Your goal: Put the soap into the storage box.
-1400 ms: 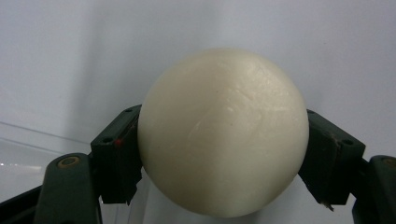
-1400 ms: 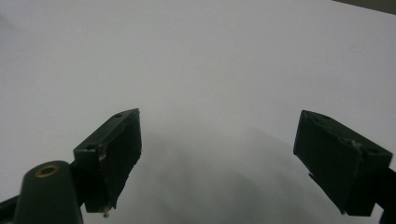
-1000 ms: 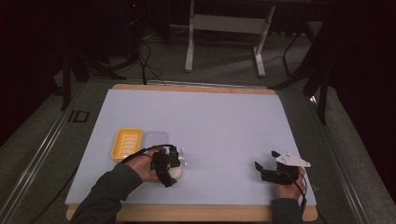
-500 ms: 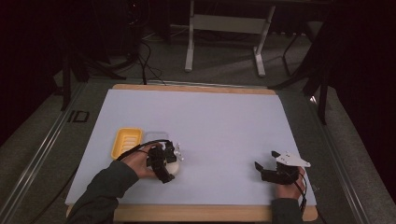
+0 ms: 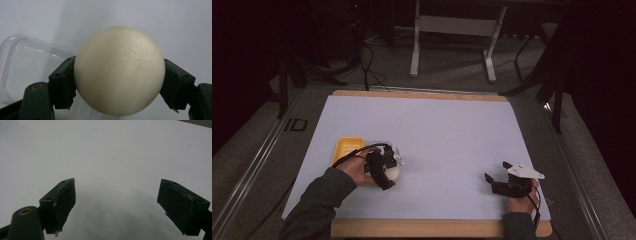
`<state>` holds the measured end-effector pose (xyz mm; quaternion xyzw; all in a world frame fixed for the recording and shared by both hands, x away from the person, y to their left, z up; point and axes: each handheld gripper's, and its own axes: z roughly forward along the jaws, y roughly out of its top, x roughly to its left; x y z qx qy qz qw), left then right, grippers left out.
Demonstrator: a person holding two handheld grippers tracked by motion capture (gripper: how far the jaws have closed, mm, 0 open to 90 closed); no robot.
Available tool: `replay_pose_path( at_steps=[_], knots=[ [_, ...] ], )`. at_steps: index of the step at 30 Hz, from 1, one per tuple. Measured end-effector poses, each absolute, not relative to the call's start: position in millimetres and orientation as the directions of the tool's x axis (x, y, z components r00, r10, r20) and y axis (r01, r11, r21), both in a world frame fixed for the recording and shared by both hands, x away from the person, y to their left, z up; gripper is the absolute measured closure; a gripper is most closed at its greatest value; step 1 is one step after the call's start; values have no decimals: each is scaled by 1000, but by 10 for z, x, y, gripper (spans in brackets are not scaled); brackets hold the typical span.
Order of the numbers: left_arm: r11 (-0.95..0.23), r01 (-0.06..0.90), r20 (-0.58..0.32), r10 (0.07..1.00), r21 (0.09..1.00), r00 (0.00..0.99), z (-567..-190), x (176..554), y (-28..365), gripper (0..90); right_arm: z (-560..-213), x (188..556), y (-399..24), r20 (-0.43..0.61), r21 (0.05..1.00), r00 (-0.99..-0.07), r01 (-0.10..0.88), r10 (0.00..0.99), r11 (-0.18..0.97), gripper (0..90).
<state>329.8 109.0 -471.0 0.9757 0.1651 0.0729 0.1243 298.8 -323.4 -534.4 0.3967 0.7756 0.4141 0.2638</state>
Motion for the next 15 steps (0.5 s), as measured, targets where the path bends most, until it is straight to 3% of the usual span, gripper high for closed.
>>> replay_pose_path(
  at_steps=[15],
  knots=[
    [-883, 373, 95, 414, 285, 905, -4668, 3457, 1262, 250, -5344, 2989, -3234, -80, 852, -546, 397, 834, 342, 148]
  ],
)
